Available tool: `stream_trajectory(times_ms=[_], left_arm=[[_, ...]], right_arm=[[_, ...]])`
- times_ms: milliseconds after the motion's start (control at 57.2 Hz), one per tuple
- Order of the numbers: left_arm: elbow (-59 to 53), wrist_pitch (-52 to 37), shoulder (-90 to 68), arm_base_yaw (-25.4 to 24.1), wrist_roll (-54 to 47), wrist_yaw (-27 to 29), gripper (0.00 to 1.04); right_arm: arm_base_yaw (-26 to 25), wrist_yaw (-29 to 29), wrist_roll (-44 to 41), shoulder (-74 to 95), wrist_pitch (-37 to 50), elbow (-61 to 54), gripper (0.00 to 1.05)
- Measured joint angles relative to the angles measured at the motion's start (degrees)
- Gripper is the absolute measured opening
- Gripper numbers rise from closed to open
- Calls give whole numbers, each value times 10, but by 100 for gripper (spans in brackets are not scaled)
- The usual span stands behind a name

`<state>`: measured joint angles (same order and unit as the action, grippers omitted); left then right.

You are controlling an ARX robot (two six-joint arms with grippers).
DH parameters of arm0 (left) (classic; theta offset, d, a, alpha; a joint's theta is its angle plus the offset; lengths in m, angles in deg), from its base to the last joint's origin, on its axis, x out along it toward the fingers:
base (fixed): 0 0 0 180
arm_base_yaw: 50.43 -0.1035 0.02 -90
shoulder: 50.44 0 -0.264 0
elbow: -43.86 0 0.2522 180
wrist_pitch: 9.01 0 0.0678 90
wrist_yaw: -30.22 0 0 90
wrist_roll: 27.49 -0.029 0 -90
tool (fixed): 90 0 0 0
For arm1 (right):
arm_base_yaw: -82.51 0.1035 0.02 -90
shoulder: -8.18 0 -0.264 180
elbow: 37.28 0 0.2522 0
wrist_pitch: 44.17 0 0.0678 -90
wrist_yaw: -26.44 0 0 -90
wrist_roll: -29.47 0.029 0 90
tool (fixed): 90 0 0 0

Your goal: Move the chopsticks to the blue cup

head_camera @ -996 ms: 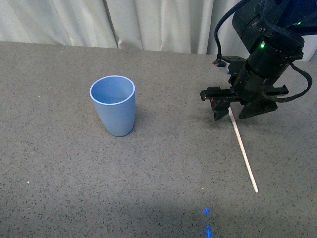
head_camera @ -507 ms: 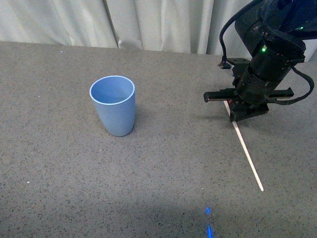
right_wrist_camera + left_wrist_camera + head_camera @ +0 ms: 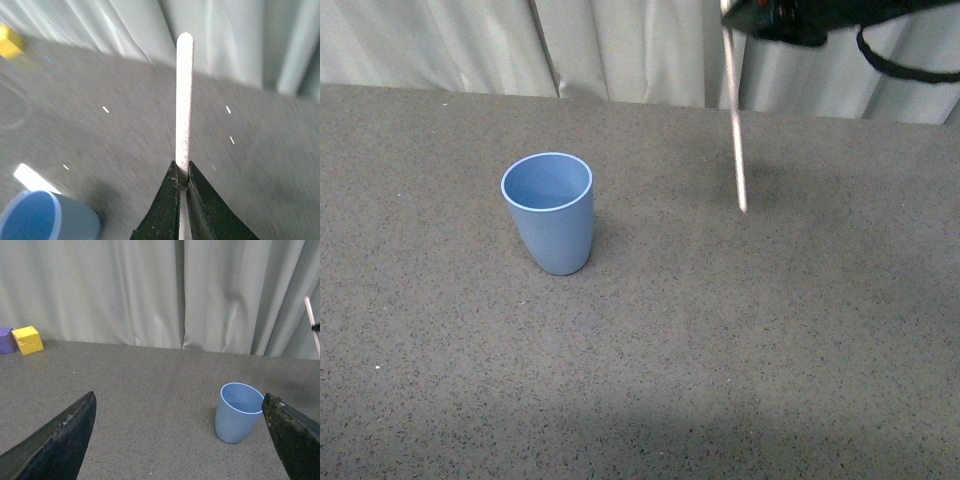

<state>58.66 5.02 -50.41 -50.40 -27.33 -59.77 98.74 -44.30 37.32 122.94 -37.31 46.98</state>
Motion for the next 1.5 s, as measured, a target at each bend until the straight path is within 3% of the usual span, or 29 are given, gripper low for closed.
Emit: stream_trajectory(times_ms=[140,332,751,1503], left_arm=[[0,0,0,0,0,0,98],[0,0,0,0,0,0,98],[0,0,0,0,0,0,98],[0,0,0,0,0,0,98]], right_arm=[[31,57,31,-3,236,-43,1],[65,125,51,28,383,-53,1],[97,181,75,77,389,-38,1],[113,177,19,129,298,-9,1]])
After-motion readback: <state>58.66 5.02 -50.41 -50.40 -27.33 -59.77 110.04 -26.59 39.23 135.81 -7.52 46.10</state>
